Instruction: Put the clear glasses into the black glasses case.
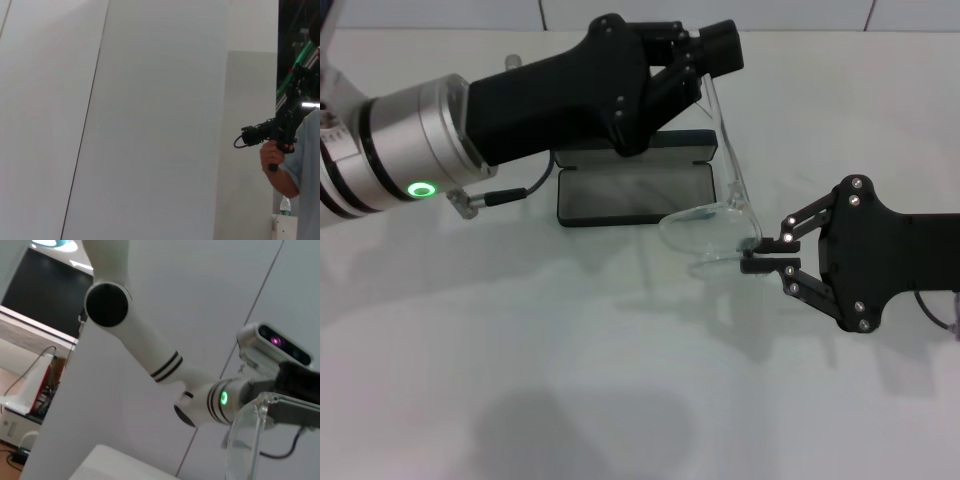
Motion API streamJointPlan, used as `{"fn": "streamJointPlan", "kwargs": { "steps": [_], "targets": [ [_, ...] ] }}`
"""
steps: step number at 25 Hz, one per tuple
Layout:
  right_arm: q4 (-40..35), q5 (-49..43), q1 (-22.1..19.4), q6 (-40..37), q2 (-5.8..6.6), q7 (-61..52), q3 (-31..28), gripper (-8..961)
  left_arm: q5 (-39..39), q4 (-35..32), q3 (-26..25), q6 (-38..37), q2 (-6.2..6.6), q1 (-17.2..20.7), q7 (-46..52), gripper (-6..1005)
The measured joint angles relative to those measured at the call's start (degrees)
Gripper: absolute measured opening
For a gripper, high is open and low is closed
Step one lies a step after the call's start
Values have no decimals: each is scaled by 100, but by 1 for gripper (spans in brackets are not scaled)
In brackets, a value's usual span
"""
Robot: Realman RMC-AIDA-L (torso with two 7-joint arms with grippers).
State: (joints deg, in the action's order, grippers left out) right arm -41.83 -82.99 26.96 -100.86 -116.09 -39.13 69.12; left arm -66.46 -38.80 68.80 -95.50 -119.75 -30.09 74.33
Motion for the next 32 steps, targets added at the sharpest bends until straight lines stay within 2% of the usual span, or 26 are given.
{"fn": "streamJointPlan", "kwargs": {
  "steps": [2, 22, 26, 29, 32],
  "targets": [
    [8, 43, 8, -57, -4, 5, 28, 38, 0, 40, 42, 1, -10, -6, -16, 50],
    [-48, 438, 121, -123, 25, 55, 117, 38, 78, 266, 925, 15, -15, 4, 41, 51],
    [-47, 462, 93, -107, 32, 55, 84, 38, 298, 246, 632, -35, 8, 120, 27, 52],
    [-22, 463, 29, -119, 38, 55, -8, 38, 722, 201, -53, -232, 26, 395, 32, 52],
    [-31, 631, -80, -332, 18, 132, -71, 37, 1013, 260, -509, -202, 17, 615, 33, 52]
  ]
}}
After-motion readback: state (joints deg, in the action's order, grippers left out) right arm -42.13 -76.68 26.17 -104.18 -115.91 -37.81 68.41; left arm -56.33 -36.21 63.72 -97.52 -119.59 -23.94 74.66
